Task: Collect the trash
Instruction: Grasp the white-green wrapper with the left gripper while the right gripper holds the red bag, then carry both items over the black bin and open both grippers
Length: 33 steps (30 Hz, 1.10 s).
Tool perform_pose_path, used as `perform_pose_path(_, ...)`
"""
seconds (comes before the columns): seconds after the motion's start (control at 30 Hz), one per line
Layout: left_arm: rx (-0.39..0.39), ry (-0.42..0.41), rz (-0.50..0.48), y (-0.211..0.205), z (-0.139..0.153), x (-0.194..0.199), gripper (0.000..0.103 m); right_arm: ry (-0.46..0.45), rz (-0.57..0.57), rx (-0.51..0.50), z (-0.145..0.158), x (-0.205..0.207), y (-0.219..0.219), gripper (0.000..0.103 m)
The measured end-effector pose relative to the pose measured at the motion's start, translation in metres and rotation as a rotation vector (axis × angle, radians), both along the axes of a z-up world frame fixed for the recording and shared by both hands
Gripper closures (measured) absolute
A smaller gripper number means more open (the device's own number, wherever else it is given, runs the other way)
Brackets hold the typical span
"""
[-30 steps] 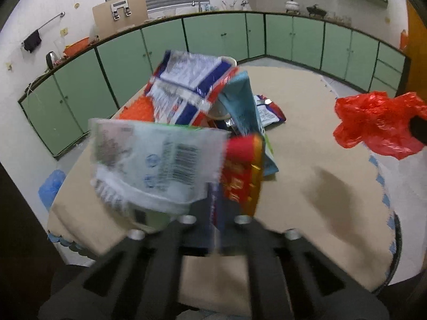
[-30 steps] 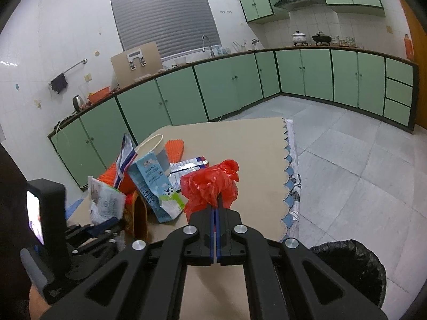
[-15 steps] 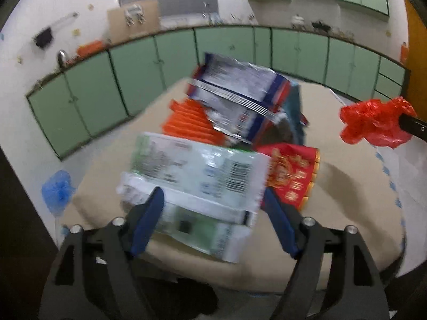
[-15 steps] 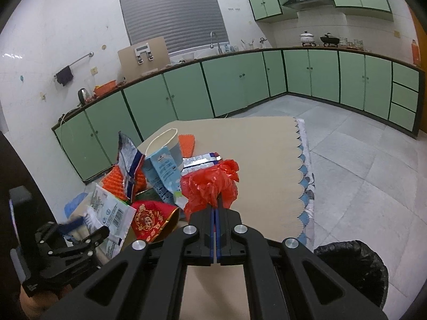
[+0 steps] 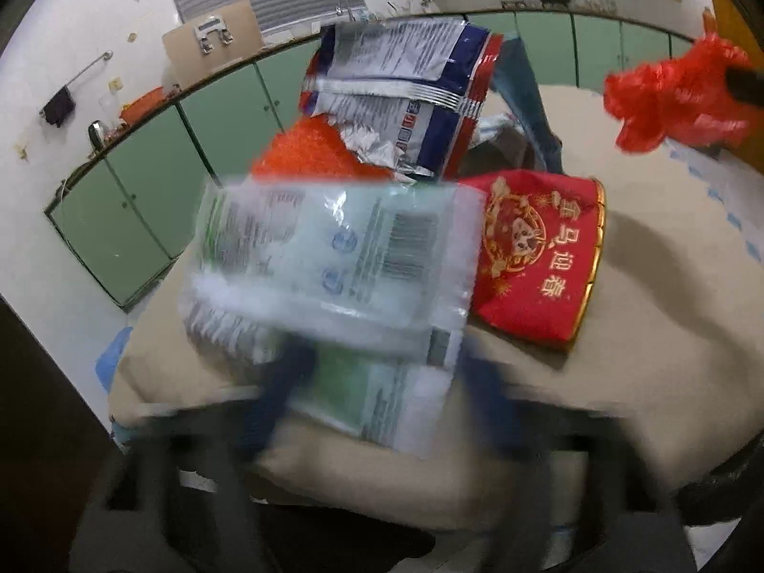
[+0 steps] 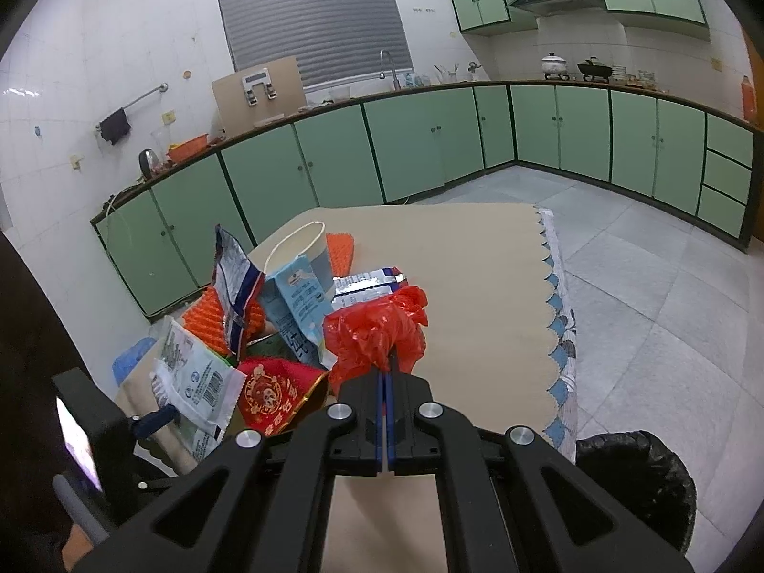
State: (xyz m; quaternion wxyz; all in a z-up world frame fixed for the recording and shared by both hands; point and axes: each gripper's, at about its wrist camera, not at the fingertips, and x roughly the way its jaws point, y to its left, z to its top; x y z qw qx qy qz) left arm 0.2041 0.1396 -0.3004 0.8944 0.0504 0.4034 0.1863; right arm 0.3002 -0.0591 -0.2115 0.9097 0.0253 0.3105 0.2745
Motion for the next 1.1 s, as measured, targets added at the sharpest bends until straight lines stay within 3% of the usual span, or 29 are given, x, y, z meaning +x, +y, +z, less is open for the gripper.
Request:
perform_pose_path(0.03, -0.049, 0.013, 0.006, 0.006, -0.004, 0.003, 0.102, -0.002, 0.000, -0.001, 0.002, 0.000, 0.001, 0.102)
perform_pose_path(0.17, -0.059, -0.012, 0.004, 0.009, -0.002, 0.001, 0.103, -0.017, -0.002, -0.005, 0.009, -0.005, 0.001, 0.102)
perform_pose_path(0.33, -0.079, -0.101, 0.004, 0.008, 0.019, -0.019, 0.103, -0.028, -0.008, -0.006, 0.015, -0.007, -0.001, 0.102)
perform_pose_path(0.5, -0.086, -0.169, -0.001, 0.007, 0.048, -0.029, 0.103, -0.039, -0.006, -0.010, 0.019, -0.011, -0.002, 0.102)
perform_pose_path(0.6, -0.049, -0.223, 0.002, -0.003, 0.075, -0.044, 0.103, -0.047, -0.006, -0.004, 0.024, -0.014, -0.003, 0.102)
perform_pose_path(0.9, -0.047, -0.349, -0.043, -0.011, 0.151, -0.067, 0.103, -0.094, -0.024, 0.025, 0.048, -0.033, -0.024, 0.102)
perform_pose_path(1.1, -0.070, -0.375, -0.124, -0.041, 0.171, -0.076, 0.103, -0.125, -0.082, 0.037, 0.065, -0.053, -0.056, 0.102)
